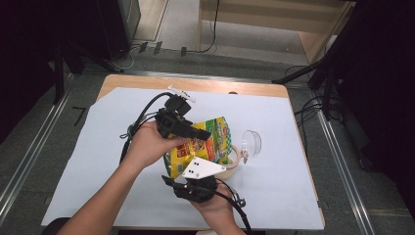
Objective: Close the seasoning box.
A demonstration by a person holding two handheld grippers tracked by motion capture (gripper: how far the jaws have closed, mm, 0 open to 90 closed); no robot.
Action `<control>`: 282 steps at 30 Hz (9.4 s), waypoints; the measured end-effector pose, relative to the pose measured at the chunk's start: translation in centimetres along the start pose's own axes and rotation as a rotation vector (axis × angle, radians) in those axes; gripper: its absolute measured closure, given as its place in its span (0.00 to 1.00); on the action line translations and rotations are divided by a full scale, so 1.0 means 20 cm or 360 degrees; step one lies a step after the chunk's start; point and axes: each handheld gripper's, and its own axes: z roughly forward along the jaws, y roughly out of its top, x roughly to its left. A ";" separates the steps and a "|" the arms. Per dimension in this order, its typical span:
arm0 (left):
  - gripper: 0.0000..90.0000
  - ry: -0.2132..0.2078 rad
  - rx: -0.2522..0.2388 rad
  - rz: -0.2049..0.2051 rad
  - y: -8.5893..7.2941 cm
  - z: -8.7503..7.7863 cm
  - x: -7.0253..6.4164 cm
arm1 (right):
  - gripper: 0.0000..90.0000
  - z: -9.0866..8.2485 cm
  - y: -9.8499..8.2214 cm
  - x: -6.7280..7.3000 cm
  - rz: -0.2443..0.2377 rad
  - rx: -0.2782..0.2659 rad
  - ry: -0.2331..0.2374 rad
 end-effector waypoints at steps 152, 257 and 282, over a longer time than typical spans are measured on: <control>0.77 -0.0001 -0.0012 0.0065 0.08 0.03 -0.01 | 0.70 0.00 0.03 -0.06 0.0092 0.0011 -0.0060; 0.77 0.0006 -0.0031 0.0069 0.08 0.03 -0.04 | 0.71 -0.01 0.02 -0.05 0.0096 -0.0010 -0.0053; 0.78 -0.0003 -0.0029 0.0062 0.08 0.03 -0.03 | 0.71 -0.01 0.01 -0.05 0.0132 -0.0024 -0.0040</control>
